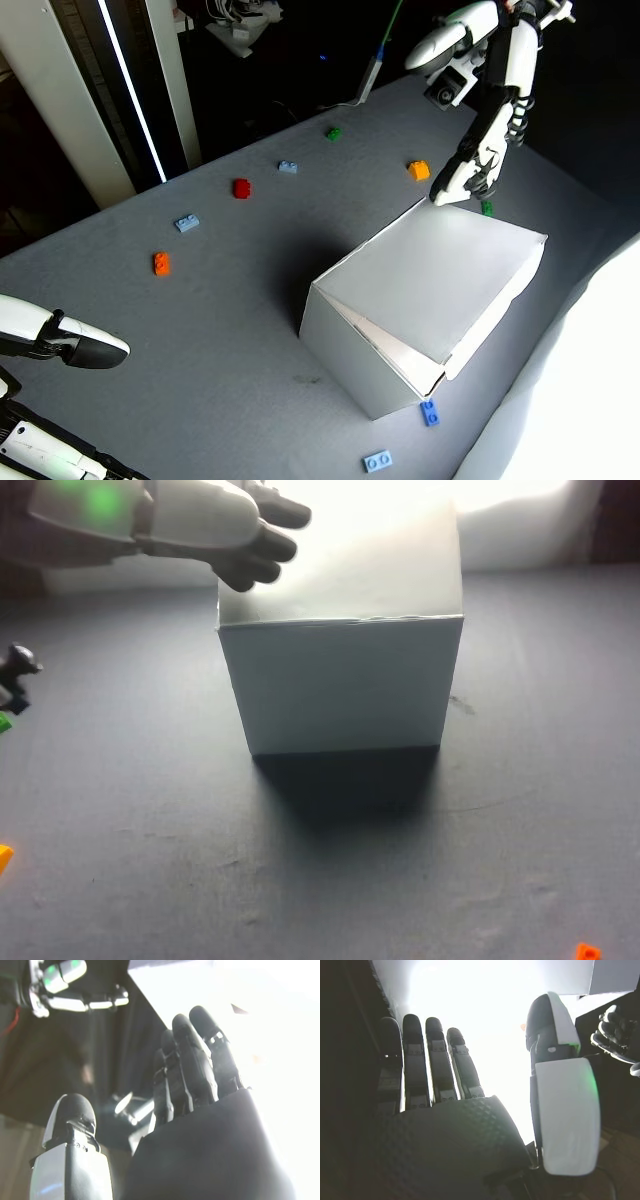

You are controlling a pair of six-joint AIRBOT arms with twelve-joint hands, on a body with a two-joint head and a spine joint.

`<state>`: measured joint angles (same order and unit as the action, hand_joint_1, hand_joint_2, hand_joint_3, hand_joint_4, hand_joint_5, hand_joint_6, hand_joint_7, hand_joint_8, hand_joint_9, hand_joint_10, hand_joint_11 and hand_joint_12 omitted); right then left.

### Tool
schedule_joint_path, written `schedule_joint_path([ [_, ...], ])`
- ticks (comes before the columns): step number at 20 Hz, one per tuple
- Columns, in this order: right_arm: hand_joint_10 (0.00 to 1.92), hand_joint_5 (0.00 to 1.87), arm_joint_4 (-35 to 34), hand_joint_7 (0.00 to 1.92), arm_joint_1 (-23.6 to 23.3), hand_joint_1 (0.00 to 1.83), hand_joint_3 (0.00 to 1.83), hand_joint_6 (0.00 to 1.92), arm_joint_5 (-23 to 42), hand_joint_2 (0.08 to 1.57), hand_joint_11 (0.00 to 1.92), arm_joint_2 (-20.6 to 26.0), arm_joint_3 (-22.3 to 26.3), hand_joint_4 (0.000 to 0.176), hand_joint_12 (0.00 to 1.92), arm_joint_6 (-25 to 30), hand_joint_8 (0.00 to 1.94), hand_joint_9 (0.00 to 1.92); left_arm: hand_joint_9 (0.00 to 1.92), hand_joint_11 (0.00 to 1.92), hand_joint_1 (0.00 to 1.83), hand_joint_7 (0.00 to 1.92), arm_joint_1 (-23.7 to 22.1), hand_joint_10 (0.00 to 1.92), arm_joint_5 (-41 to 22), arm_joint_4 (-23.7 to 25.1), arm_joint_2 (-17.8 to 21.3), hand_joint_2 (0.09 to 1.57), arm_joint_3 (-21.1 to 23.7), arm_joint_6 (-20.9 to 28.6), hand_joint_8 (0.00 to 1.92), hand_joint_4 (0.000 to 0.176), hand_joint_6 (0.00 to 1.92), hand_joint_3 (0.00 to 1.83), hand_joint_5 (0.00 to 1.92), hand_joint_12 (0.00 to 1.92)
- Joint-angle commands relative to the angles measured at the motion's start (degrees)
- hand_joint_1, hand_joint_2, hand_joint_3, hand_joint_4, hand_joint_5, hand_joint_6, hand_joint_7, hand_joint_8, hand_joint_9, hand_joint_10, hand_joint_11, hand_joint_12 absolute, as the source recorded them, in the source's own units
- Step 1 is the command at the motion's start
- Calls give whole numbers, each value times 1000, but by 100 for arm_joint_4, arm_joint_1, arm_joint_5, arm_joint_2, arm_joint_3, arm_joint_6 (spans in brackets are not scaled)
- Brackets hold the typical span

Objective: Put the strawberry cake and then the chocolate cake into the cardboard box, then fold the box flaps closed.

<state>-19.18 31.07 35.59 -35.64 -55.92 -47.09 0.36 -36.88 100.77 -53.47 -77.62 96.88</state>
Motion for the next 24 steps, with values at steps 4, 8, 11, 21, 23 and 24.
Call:
schedule_joint_path([
  [4,274,152,-22,270,11,533,0,5,686,1071,0,62,-28,0,1178,41,1,232,483,132,377,426,-42,9,-15,-796,-312,1125,-293,-675,5,24,6,1,332,988],
  [8,275,149,1,267,21,525,2,3,691,1078,0,52,-28,0,1151,44,3,224,478,121,356,422,-81,4,32,-1063,-716,1129,-731,-1361,1,25,1,3,326,993],
  [11,279,156,15,286,33,521,0,5,708,1075,0,44,-28,0,1165,46,6,229,454,98,345,395,-133,0,-27,-1063,-955,1133,-1039,-1726,0,30,2,4,301,988],
  [21,274,157,76,283,88,519,3,1,749,1079,0,23,-27,0,1120,58,0,225,463,107,391,423,242,1,-507,-1068,-1592,1123,-1537,-2182,3,29,3,0,324,998],
  [23,282,152,78,291,96,523,1,0,756,1075,0,23,-27,0,1143,60,3,235,467,113,378,422,378,2,-592,-1068,-1590,1125,-1480,-2177,2,29,1,0,319,1001],
  [24,282,152,79,291,99,523,1,0,758,1075,0,24,-27,0,1143,61,3,235,467,113,378,422,405,2,-605,-1068,-1585,1125,-1467,-2177,2,29,1,0,319,1001],
])
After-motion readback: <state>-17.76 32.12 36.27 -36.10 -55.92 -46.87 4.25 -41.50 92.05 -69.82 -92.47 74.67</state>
